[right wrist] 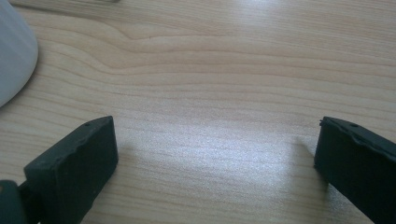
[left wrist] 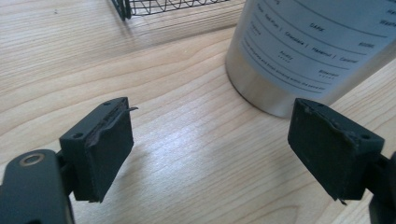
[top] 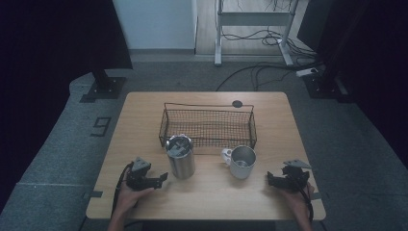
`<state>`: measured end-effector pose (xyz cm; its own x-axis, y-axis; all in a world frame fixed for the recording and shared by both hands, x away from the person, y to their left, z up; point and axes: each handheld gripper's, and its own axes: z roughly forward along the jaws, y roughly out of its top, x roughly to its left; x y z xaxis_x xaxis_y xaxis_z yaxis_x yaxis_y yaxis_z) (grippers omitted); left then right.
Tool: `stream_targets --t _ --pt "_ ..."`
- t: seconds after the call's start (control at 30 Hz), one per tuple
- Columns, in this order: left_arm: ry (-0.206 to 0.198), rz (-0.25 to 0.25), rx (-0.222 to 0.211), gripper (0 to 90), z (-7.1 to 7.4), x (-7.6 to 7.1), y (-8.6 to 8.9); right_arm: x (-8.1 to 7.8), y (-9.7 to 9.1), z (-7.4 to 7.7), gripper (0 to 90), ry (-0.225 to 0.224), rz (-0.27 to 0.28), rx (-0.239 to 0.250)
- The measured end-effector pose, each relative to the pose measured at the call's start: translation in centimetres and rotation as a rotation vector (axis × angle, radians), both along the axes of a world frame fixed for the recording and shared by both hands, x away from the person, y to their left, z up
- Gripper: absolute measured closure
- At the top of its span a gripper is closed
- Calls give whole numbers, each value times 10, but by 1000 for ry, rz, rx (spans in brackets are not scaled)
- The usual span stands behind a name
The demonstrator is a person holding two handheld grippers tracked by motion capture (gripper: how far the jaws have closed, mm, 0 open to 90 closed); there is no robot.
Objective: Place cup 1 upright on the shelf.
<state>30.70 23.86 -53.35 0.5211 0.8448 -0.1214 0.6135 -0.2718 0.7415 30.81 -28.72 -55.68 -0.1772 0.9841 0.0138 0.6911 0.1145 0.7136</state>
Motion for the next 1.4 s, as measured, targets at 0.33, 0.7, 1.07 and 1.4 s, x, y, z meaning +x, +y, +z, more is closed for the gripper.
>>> stream_targets --t 0.33,0.7,1.07,1.4 --pt "-1 -7 -4 142 2 -2 1 0 -1 0 0 -1 -7 -1" --pt "6 -14 -5 140 2 -2 0 -1 -2 0 9 -4 -20 2" --pt "-7 36 4 145 -3 -9 4 -1 -2 0 14 -5 -27 1" --pt "-67 34 -74 140 18 -21 7 -1 -2 0 14 -5 -28 2"
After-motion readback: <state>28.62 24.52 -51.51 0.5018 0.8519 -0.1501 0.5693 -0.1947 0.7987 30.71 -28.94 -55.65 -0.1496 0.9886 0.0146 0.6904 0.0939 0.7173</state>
